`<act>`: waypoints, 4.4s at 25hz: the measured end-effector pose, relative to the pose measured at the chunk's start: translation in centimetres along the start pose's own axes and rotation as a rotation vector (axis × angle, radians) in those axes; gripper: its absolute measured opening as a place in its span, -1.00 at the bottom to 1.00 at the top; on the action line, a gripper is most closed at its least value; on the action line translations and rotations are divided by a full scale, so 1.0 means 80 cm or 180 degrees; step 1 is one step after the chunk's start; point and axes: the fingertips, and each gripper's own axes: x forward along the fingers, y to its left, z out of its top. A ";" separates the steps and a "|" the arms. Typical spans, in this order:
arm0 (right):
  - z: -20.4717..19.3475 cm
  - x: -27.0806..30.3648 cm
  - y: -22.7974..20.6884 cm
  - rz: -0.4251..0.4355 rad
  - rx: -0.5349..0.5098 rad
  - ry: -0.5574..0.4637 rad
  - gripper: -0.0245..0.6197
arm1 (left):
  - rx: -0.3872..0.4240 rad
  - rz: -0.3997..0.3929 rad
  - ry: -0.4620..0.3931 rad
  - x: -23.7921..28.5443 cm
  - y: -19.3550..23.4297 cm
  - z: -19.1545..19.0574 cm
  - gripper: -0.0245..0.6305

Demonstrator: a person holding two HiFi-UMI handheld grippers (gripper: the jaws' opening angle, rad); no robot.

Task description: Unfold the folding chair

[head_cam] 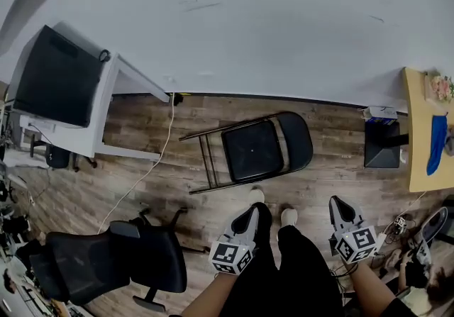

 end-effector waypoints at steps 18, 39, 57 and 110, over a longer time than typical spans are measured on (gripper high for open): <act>-0.140 0.197 -0.110 -0.0422 0.0023 0.0199 -0.92 | 0.0149 -0.0106 0.0230 0.200 0.163 -0.120 -0.89; -0.466 0.565 -0.346 -0.0366 0.0030 -0.0088 -0.92 | 0.0381 -0.0431 0.0054 0.528 0.323 -0.462 -0.89; -0.604 0.593 -0.381 -0.0008 0.0225 0.0413 -0.92 | 0.0601 -0.0564 0.0614 0.640 0.257 -0.694 -0.83; -0.828 0.602 -0.457 -0.0273 0.2672 0.0884 -0.21 | 0.0217 -0.0339 0.1592 0.671 0.253 -0.749 -0.66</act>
